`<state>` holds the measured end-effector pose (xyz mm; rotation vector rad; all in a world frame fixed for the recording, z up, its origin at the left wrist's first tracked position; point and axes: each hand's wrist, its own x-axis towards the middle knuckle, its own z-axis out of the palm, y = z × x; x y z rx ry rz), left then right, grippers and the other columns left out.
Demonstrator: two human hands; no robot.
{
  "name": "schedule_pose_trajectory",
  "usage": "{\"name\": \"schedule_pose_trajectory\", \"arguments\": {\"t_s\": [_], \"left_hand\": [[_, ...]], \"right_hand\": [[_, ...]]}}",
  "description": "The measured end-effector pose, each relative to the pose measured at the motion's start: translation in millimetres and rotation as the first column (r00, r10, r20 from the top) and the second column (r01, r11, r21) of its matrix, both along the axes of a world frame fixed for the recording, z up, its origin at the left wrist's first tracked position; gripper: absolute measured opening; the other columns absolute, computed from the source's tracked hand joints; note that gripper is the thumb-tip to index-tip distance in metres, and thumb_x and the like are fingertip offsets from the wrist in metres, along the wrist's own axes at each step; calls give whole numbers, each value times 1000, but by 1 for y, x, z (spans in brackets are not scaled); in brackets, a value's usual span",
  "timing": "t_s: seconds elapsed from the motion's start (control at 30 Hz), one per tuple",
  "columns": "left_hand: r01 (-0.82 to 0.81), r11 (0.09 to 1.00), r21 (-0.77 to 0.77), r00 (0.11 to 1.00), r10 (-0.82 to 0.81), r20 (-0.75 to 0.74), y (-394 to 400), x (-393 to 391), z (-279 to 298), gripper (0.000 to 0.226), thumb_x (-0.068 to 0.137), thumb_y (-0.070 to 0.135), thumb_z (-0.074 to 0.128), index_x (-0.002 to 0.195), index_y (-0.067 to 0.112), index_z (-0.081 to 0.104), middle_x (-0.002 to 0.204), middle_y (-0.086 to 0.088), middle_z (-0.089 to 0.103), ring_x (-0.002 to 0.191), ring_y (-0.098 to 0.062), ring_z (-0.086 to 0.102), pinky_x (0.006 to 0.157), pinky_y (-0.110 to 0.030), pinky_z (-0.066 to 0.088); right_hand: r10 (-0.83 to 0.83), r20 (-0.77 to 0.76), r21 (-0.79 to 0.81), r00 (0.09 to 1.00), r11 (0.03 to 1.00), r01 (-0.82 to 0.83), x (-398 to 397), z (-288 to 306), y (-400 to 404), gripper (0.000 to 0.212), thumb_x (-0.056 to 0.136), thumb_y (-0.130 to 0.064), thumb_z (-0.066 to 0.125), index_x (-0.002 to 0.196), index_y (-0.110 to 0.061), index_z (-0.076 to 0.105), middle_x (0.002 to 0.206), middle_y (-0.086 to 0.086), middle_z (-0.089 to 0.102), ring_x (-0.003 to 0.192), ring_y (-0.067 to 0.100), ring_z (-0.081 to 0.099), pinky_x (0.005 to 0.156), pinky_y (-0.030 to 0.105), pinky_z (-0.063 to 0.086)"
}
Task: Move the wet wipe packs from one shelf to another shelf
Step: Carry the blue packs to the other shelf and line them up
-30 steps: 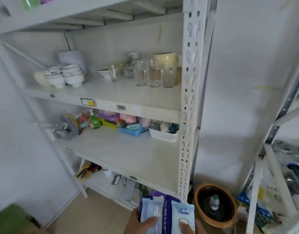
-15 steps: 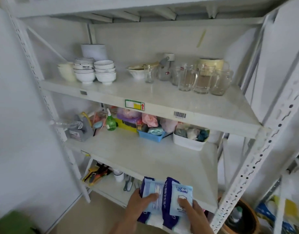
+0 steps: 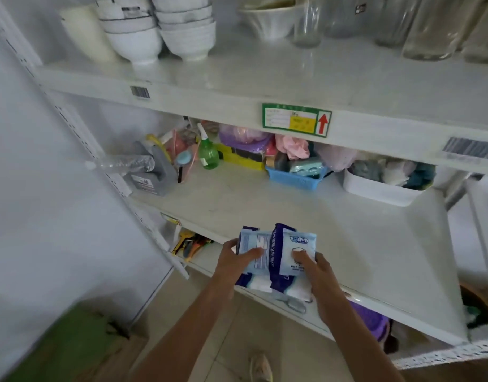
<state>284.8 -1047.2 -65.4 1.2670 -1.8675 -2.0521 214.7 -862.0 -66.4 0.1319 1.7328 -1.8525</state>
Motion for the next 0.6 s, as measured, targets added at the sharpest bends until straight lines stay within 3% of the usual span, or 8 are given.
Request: {"name": "schedule_pose_trajectory", "arguments": {"t_s": [0.07,0.17,0.3,0.37,0.43,0.53,0.6], "left_hand": [[-1,1000,-30,999,2,38,-29,-15,-5,68,78,23,88,134,13,50,117,-5,66,79,-9,66,45,-11,49],[-29,997,-76,996,35,80,-78,-36,-24,75,81,21,85,143,8,45,131,-15,64,86,-19,65,53,-18,47],[-37,999,-36,991,41,126,-129,-54,-44,74,81,24,86,140,10,44,113,-8,61,73,-9,62,50,-18,47],[-33,999,-19,990,36,135,-153,-64,-48,76,79,23,87,141,10,45,108,-6,64,73,-11,64,54,-23,49],[-38,999,-22,991,40,125,-177,-77,-54,74,79,19,87,139,10,45,111,-10,67,75,-15,67,57,-28,52],[13,1000,-23,996,-11,87,-209,-98,-59,72,80,16,86,138,12,45,117,-12,63,78,-16,67,61,-30,54],[42,999,-28,997,-40,61,-231,-113,-64,73,79,17,87,138,12,45,119,-10,61,86,-19,67,73,-35,59]], "right_hand": [[9,7,0,1000,1000,-9,-14,-4,-31,28,95,-20,68,119,-7,62,106,18,76,90,36,76,59,33,61],[53,-4,43,999,998,-52,-34,-19,-83,31,94,-21,69,121,-10,59,109,14,75,91,32,75,63,32,59],[55,37,80,998,995,-57,-52,-38,-141,29,92,-21,69,117,-11,61,109,15,76,94,33,76,76,42,64],[52,46,100,998,993,-57,-61,-42,-164,20,93,-20,68,111,-13,63,106,14,77,91,31,76,77,41,64],[50,45,100,998,993,-55,-73,-43,-186,15,94,-17,67,107,-12,67,103,15,78,85,28,75,72,36,62],[19,37,103,999,994,-23,-90,-46,-218,18,94,-13,66,109,-4,70,105,20,78,86,30,73,77,37,60],[-34,47,114,998,993,29,-100,-46,-236,10,94,-11,65,102,-7,69,95,15,78,81,28,72,73,34,59]]}}
